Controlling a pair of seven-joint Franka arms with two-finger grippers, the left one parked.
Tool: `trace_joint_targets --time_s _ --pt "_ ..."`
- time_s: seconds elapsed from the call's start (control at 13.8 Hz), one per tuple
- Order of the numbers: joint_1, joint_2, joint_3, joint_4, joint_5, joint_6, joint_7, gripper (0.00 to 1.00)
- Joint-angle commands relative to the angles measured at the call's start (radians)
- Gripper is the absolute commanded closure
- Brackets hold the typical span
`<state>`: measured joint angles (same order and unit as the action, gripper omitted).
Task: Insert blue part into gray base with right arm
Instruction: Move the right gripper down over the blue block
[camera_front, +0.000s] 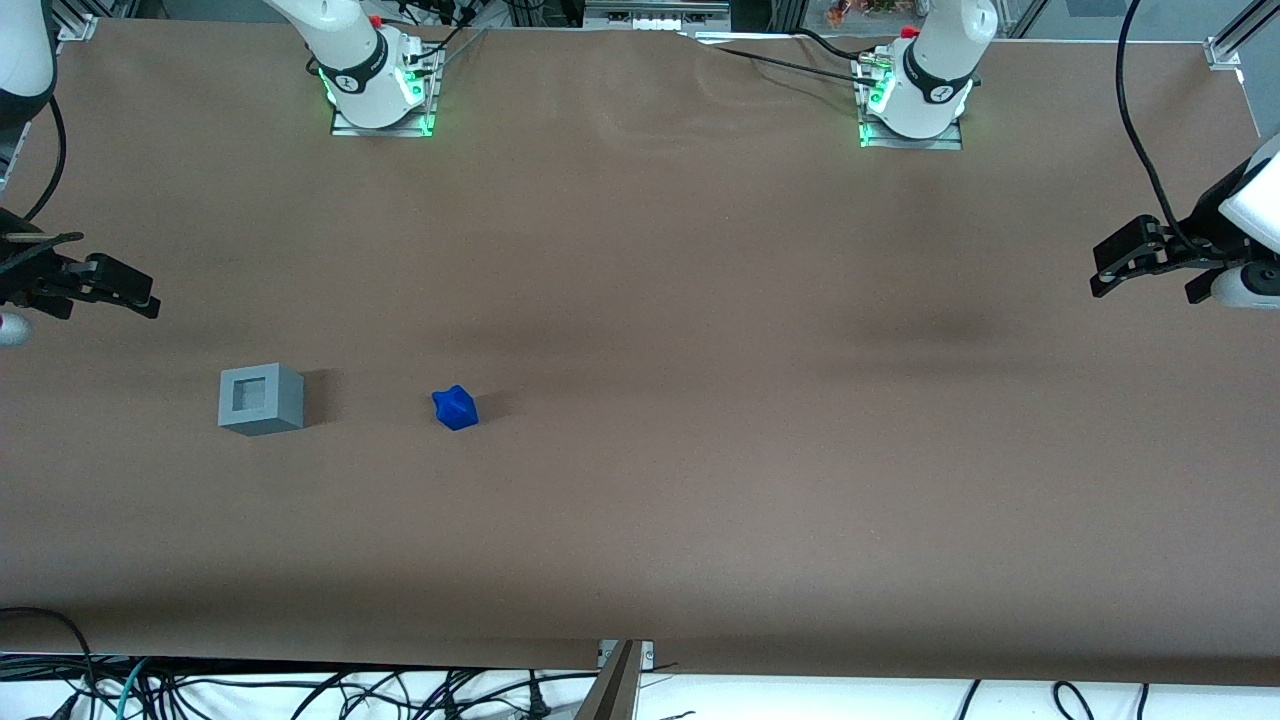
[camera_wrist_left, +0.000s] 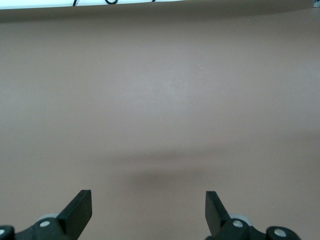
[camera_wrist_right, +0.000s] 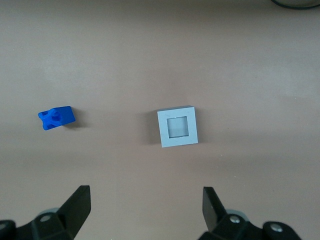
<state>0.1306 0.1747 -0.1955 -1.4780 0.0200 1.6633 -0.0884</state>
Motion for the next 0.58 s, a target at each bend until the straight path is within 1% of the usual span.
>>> trace_joint_targets --time_s 0.0,0.29,0.51 --pt "-0.002 -0.008 0.007 -0.011 -0.008 0.007 -0.004 0.01" --pt "0.020 0.017 0.018 -0.011 -0.003 0.013 -0.002 0.01" --pt "0.092 0.066 0.019 -0.013 0.003 0.018 -0.001 0.01"
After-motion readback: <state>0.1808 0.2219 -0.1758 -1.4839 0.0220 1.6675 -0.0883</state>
